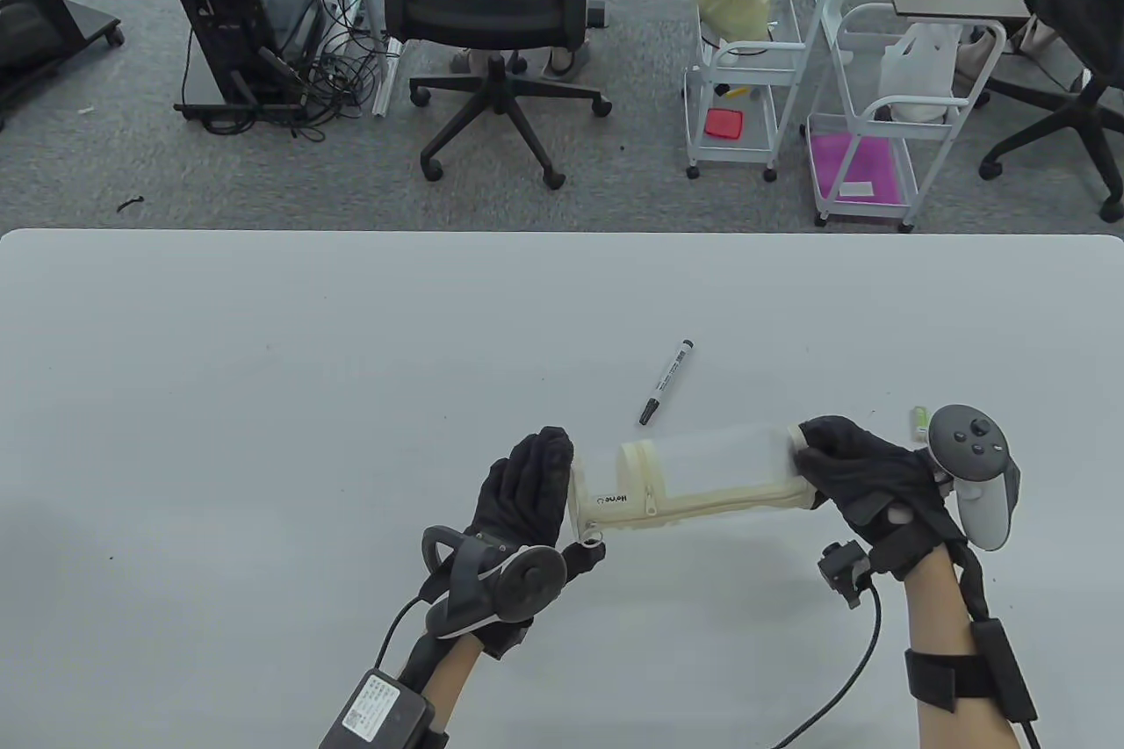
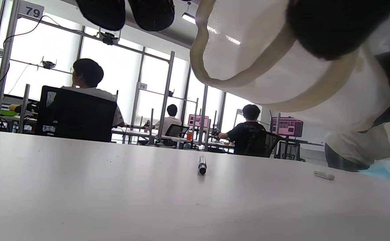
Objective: Put marker and eraser into the pencil pouch
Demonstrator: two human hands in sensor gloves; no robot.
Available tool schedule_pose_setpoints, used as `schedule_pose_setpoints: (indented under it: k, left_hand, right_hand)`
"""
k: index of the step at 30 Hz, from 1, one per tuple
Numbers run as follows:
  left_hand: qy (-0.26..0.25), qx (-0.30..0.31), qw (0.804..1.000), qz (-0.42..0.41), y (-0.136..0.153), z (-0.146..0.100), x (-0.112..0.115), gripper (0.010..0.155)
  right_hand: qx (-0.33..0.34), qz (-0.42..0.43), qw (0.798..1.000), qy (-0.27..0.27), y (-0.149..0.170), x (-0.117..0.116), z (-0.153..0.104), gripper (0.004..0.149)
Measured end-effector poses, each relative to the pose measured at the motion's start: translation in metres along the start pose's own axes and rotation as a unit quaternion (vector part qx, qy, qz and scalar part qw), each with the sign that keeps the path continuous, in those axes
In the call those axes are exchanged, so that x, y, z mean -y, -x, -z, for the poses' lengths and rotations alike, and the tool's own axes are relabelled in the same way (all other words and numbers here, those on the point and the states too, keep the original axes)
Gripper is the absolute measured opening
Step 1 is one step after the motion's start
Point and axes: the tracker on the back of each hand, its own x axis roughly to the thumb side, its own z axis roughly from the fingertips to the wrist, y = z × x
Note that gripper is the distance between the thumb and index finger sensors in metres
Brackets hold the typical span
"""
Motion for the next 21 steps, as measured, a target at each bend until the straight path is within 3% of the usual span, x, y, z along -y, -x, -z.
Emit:
schedule_pose_setpoints:
  k: [4,7,12,15,19,21]
  left_hand:
    - [-0.004,0.001,0.999,-0.052,0.0,0.0,-0.001,0.109]
    - [-0.01,-0.004,0.996,-0.086,0.002,0.0,-0.004,0.095]
    - [-0.011,-0.018,0.995,-0.093,0.001,0.0,-0.003,0.084]
    - [-0.011,-0.026,0.996,-0.089,0.001,0.001,-0.002,0.081]
    - [-0.014,-0.038,0.995,-0.092,0.0,0.002,-0.002,0.08]
    - [-0.015,-0.044,0.995,-0.09,0.0,0.002,-0.001,0.079]
  right_hand:
    - [-0.014,0.041,0.999,-0.017,0.002,-0.003,-0.002,0.041]
    - [-0.025,0.035,0.999,0.01,0.003,-0.002,-0.004,0.044]
    - [0.001,-0.085,0.986,0.14,-0.017,-0.007,-0.021,0.064]
    - [0.066,-0.154,0.967,0.192,-0.038,-0.019,-0.033,0.07]
    - [0.196,-0.233,0.937,0.171,-0.07,-0.057,-0.052,0.066]
    - [0.268,-0.295,0.904,0.155,-0.088,-0.089,-0.065,0.058]
